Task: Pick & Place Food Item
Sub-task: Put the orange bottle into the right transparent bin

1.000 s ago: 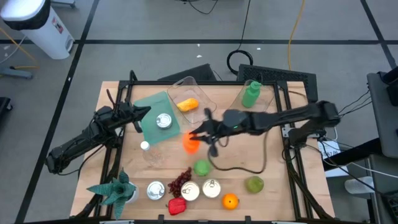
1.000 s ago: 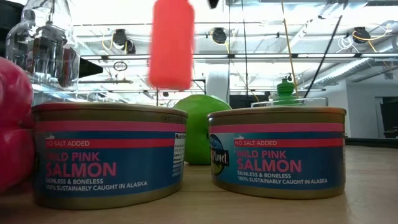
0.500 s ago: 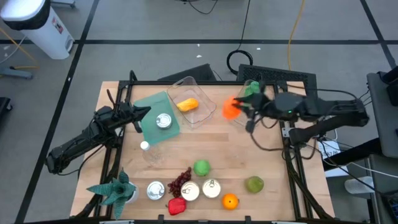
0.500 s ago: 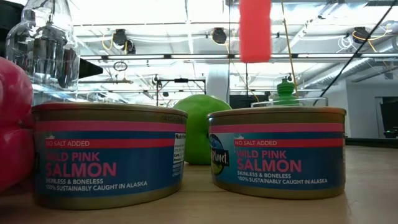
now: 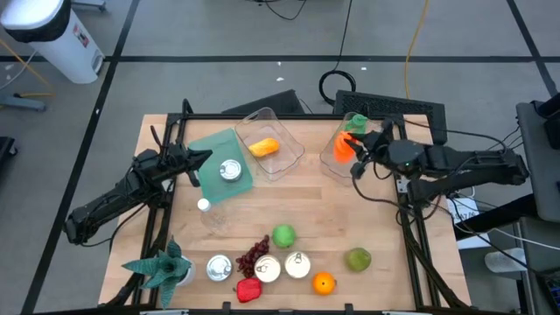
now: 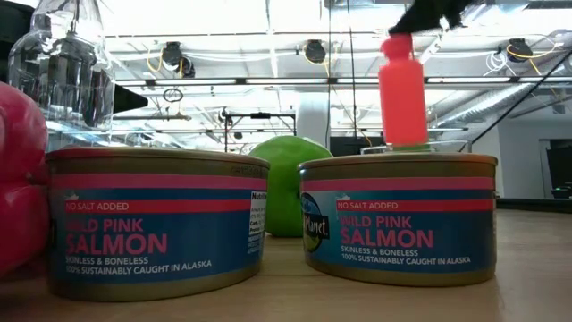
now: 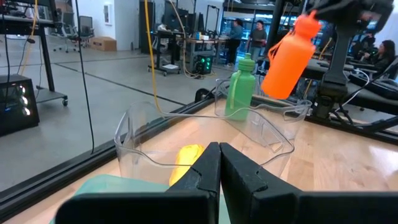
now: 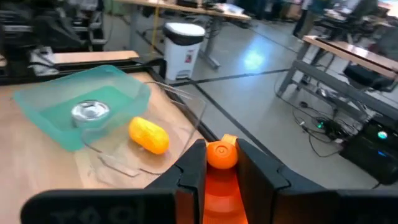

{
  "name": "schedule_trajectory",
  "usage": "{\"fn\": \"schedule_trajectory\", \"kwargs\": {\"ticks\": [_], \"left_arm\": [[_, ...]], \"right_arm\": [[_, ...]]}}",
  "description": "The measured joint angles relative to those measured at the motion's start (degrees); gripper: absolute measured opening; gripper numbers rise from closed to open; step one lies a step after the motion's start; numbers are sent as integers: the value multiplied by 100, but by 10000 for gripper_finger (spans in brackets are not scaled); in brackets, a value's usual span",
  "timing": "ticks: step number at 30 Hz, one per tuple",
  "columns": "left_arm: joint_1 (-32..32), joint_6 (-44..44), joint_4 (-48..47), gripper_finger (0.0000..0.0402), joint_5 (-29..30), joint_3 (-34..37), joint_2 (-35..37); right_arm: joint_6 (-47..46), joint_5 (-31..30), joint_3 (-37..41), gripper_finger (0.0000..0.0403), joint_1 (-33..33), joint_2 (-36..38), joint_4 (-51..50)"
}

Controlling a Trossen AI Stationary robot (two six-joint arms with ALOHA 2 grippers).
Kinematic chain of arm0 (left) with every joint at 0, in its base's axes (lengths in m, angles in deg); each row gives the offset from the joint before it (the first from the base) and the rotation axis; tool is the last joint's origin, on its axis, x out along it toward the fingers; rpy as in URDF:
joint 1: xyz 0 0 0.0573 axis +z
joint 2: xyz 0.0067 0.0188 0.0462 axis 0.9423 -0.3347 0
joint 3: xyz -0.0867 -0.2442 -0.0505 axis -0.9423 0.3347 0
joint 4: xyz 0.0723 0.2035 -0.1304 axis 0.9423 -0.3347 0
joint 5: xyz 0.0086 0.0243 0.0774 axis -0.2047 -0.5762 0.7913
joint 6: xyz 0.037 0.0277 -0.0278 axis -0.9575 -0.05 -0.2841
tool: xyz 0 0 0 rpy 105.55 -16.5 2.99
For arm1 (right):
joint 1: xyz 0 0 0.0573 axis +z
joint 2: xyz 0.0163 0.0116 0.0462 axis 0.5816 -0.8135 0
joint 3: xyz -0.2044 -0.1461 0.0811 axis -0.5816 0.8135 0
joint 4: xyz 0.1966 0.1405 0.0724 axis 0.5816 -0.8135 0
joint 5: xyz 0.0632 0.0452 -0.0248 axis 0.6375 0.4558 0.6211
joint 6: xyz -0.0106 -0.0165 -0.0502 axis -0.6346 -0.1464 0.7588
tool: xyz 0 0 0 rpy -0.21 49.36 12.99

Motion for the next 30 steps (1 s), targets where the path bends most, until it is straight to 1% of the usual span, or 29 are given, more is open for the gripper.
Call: {"fn": "schedule_trajectory", "kwargs": {"ticks": [5,8,12,16,25,30], "left_arm": [[0,29,-1,15,-2,0,0],[0,15,-1,15,-2,0,2],[0,11,-1,15,0,0,2],[0,10,-1,15,0,0,1],[1,5,0,15,0,0,0],[2,2,0,15,0,0,1]], "right_arm": [[-237,21,1005,59,-264,301,695],[-432,153,1401,62,-336,348,954],[-705,198,1866,65,-364,347,1572],[-733,244,2314,61,-364,343,2102],[-860,133,3123,66,-367,354,3280],[-756,163,3204,68,-367,345,3583]]}}
